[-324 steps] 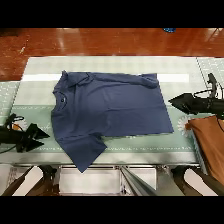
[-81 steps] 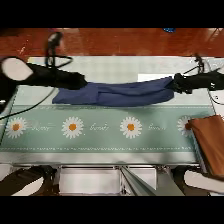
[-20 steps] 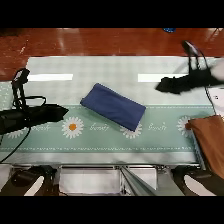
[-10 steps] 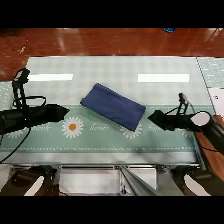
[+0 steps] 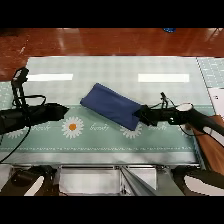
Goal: Fold the shirts.
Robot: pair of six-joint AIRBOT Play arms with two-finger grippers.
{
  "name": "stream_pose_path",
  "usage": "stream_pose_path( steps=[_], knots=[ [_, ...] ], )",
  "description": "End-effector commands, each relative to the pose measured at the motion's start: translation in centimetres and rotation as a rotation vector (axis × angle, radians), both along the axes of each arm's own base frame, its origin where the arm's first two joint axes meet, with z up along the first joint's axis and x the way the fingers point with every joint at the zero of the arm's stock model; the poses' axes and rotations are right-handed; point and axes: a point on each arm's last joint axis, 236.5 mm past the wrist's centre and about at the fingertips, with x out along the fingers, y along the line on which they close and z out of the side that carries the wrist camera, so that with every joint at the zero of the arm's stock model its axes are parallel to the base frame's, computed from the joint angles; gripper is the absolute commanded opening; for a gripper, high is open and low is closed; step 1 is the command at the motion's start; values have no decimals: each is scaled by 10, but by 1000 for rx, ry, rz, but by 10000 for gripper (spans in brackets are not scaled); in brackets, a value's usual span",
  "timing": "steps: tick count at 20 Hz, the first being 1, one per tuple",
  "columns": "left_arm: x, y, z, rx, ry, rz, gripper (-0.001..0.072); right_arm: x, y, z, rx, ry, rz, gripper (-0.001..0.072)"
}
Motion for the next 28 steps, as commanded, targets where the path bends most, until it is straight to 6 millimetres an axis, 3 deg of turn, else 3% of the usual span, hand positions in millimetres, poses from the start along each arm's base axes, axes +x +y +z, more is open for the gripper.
stream_pose_path(
  steps=[1, 2, 4, 7, 9, 12, 14, 16, 19, 22, 25, 28],
  knots=[
    [2, 0, 1, -2, -8, 4, 16, 17, 44, 9, 39, -41, 120, 170],
    [2, 0, 1, -2, -8, 4, 16, 26, 57, 25, 47, -133, 198, 22],
    [2, 0, 1, -1, -8, 4, 16, 40, 78, 65, 57, -253, 303, 22],
    [2, 0, 1, -1, -8, 4, 16, 82, 76, 137, -8, -443, 328, 22],
    [2, 0, 1, -1, -8, 4, 16, 113, 58, 196, -79, -581, 297, 22],
    [2, 0, 1, -2, -8, 4, 16, 139, 17, 279, -155, -731, 221, 22],
    [2, 0, 1, -2, -8, 4, 16, 147, -22, 320, -203, -784, 147, 22],
    [2, 0, 1, -2, -8, 4, 16, 145, -66, 349, -250, -809, 84, 22],
    [7, -1, 6, -17, -34, 17, 16, 140, -153, 370, -309, -776, -100, 22],
    [17, -3, 16, -48, -76, 39, 16, 116, -226, 367, -345, -671, -240, 22],
    [21, -2, 19, -55, -96, 50, 16, 81, -277, 357, -375, -554, -332, 22],
    [29, -4, 29, -92, -135, 72, 16, 38, -312, 349, -406, -438, -404, 22]
  ],
)
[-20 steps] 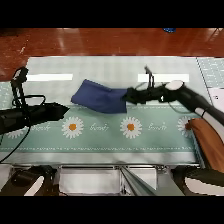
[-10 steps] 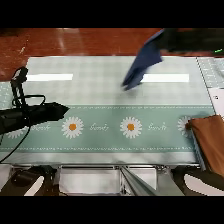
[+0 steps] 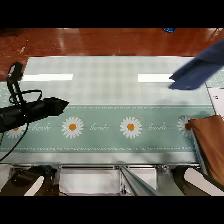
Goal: Fold the shirts.
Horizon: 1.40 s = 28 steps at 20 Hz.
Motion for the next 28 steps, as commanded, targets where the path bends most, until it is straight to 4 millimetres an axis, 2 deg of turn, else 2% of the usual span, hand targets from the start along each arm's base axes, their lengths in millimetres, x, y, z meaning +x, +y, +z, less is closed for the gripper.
stream_pose_path(
  steps=[1, 3, 5, 9, 12, 14, 15, 17, 18, 19, 20, 21, 22, 23, 24, 25, 26, 27, 28],
  knots=[
    [9, -3, 13, -49, -45, 26, 16, -64, -40, -21, 19, 187, -112, 22],
    [9, -7, 16, -81, -44, 25, 17, -115, -59, -43, -51, 371, -179, 22],
    [9, -7, 16, -81, -44, 26, 17, -155, -89, -47, -138, 471, -341, 22],
    [10, -7, 17, -82, -49, 29, 17, -234, -122, -62, -250, 689, -545, 23],
    [10, -7, 17, -82, -50, 29, 17, -297, -128, -92, -236, 870, -709, 23],
    [10, -7, 17, -80, -52, 27, 17, -323, -116, -121, -152, 957, -782, 25],
    [11, -7, 17, -80, -50, 27, 17, -332, -106, -137, -122, 997, -782, 96],
    [11, -7, 16, -79, -46, 27, 17, -352, -88, -170, -87, 1095, -775, 394],
    [12, -7, 14, -78, -42, 27, 16, -359, -82, -182, -73, 1137, -768, 419],
    [12, -7, 13, -76, -38, 28, 17, -358, -81, -189, -64, 1142, -762, 419],
    [15, -7, 12, -70, -44, 27, 17, -348, -86, -190, -56, 1099, -767, 419],
    [21, -6, 15, -51, -83, 18, 17, -328, -94, -187, -51, 1017, -760, 418],
    [30, -3, 22, -42, -138, 29, 16, -295, -103, -180, -16, 883, -771, 416],
    [42, 3, 35, -55, -192, 68, 16, -251, -111, -164, 43, 706, -773, 392],
    [54, 9, 50, -65, -241, 103, 16, -189, -113, -133, 121, 453, -711, 228],
    [66, 14, 66, -72, -277, 127, 16, -133, -105, -92, 175, 211, -601, 30],
    [78, 15, 83, -75, -300, 133, 16, -81, -85, -41, 205, -36, -455, 22],
    [90, 10, 99, -70, -308, 115, 15, -46, -58, -2, 234, -198, -333, 22],
    [100, 1, 111, -56, -305, 73, 15, -23, -27, 17, 219, -265, -226, 22]
  ],
)
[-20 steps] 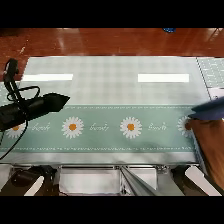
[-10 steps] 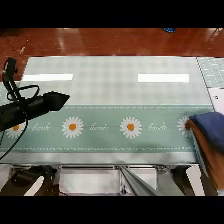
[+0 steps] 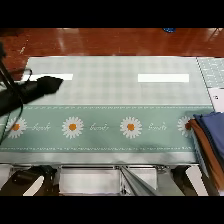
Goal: Fold the shirts.
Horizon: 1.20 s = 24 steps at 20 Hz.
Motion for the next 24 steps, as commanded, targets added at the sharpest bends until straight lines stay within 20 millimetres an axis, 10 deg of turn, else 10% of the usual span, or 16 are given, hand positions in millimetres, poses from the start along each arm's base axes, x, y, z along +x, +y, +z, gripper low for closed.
stream_pose_path(
  steps=[1, 3, 5, 8, 10, 24],
  knots=[
    [37, -18, 43, 48, -38, -73, 15, 113, 92, 116, 3, -527, 318, 22],
    [49, -42, 41, 128, 16, -187, 15, 134, 169, 85, -106, -418, 573, 22],
    [61, -48, 4, 214, 102, -226, 15, 135, 226, 10, -286, -168, 811, 22],
    [48, -29, -83, 316, 385, -200, 15, 120, 250, -79, -458, 200, 938, 22],
    [46, -8, -104, 364, 453, -121, 15, 116, 250, -108, -543, 320, 995, 23],
    [40, -2, -111, 398, 483, -124, 17, 118, 250, -124, -538, 361, 1000, 23]
  ],
)
